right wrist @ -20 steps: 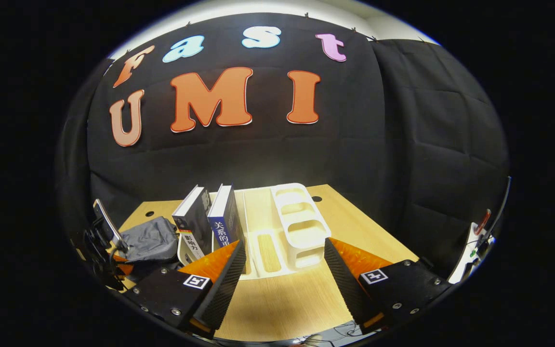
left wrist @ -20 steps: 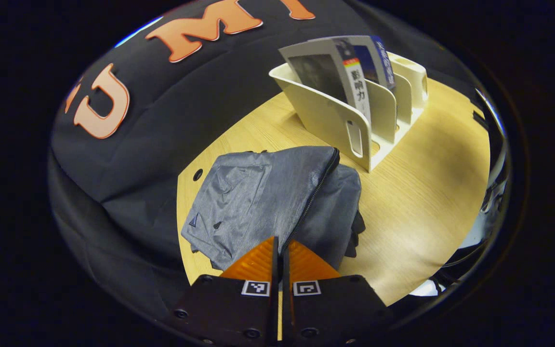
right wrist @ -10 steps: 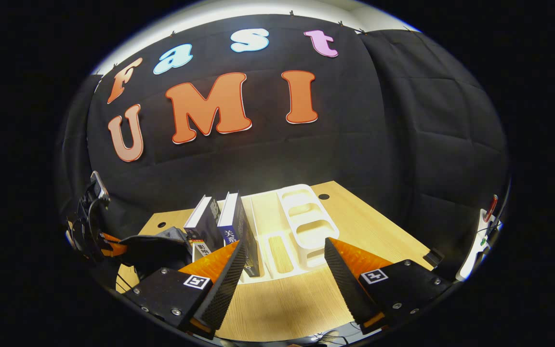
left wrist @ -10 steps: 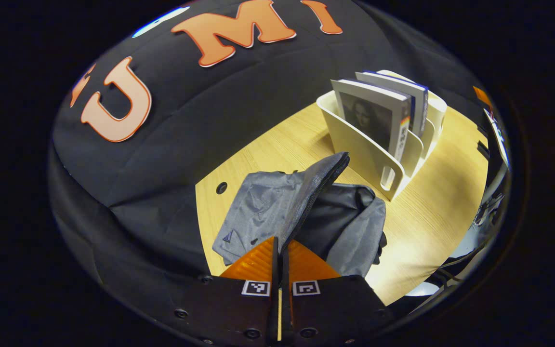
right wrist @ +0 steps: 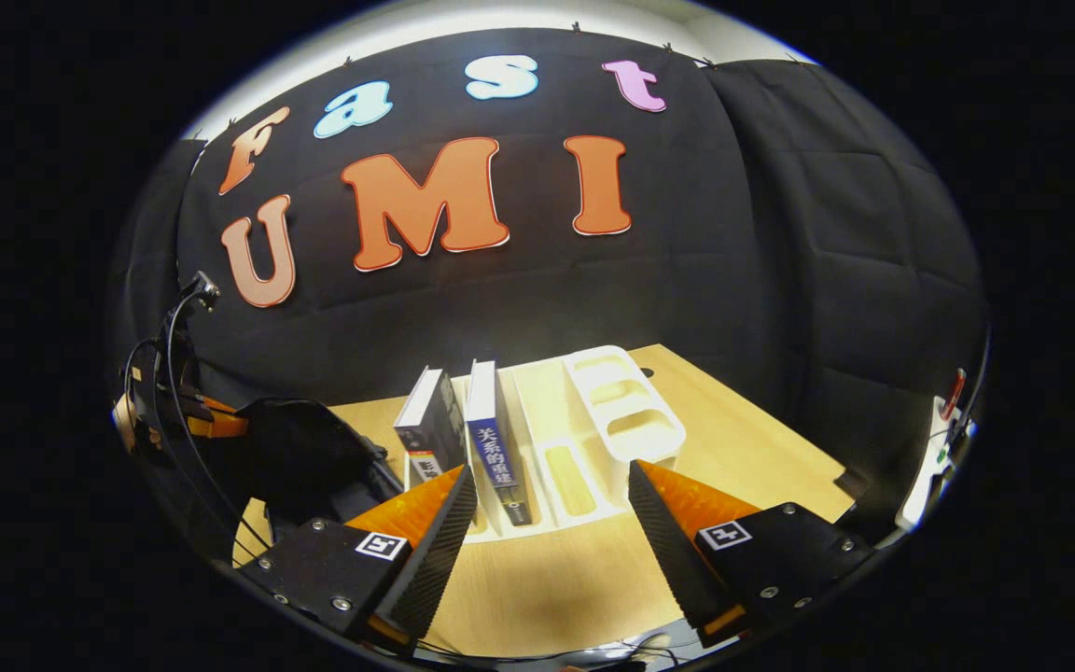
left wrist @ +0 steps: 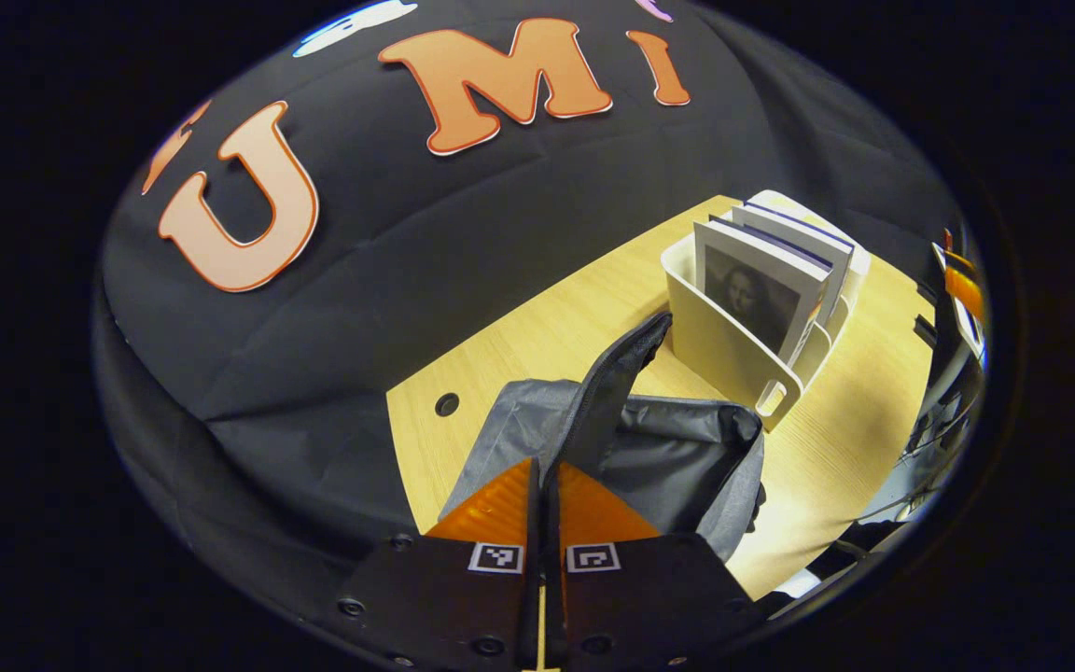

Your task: Open the schoolbag, grab two books from the bookshelf and put them into the schoolbag.

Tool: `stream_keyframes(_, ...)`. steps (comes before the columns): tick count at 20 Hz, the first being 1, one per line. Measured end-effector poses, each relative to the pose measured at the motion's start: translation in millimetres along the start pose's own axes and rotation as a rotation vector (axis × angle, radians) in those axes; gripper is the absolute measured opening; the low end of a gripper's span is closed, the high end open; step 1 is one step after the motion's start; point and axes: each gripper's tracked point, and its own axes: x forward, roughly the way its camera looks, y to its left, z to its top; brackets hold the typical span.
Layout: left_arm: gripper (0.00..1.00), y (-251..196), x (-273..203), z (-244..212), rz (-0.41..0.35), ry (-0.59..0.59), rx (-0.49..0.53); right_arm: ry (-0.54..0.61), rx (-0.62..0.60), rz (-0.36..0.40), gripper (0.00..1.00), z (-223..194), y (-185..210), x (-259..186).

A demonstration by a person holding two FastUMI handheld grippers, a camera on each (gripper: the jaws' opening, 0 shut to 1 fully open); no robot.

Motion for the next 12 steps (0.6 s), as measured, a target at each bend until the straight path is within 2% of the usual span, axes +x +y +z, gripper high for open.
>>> stream_keyframes(4,0.01,12,0,9,-0.059,-0.029,0.038,0.026,0.029,-0.035,0.98,-14,34,-13)
stream_keyframes(6,0.01,14,-7,12,-0.084,-0.020,0.033,0.056,0.045,-0.015,0.98,-7,54,-22)
stream_keyframes(9,0.01,14,-11,18,-0.111,-0.007,-0.008,0.075,-0.003,0.013,0.98,21,65,-19)
stream_keyframes(12,0.01,13,-9,18,-0.108,0.005,-0.041,0.087,-0.028,0.079,0.98,51,77,-4)
